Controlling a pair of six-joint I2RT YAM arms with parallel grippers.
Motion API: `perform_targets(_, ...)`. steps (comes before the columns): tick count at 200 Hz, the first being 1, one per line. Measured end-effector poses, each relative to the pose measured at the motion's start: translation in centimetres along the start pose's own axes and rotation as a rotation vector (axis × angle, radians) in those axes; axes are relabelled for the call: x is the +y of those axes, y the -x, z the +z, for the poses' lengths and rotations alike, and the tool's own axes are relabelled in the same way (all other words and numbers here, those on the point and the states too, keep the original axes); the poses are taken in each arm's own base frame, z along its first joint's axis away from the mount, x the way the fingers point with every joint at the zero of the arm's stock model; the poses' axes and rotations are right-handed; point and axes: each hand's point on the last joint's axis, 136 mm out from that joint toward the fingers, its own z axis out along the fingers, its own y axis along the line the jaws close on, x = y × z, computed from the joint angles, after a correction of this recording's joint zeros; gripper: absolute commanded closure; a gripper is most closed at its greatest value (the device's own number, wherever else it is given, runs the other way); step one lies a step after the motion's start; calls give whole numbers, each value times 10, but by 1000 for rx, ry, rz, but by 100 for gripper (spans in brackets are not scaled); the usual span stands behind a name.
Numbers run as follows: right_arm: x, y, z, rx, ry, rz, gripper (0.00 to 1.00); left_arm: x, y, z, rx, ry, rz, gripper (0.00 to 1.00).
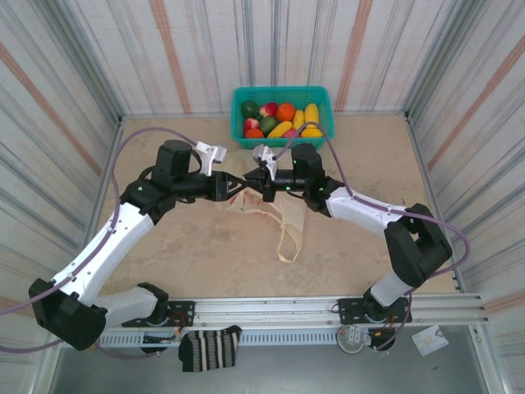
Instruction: Place the fake fruits into the plastic bag and tie a complex knot
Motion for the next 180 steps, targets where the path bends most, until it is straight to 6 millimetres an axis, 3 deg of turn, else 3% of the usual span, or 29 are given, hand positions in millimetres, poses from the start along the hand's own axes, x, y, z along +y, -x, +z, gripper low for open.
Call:
perform_targets(27,-1,-1,1,4,-8,-3,100,-4,-4,1,18,-11,-13,53)
perform_targets(86,1,-1,2,6,-9,-4,100,-5,-9,9,48,-20,-49,82)
perform_targets(104,2,-1,3,6,-9,-4,100,-3,-11,13,61,-17,-54,84)
perform_targets(142,2,-1,3,5,-12,-5,100,-2,-11,14,62,-16,-63,100)
perform_targets(180,0,0,2,4,-22,-6,100,-3,-9,14,57,-19,-62,100)
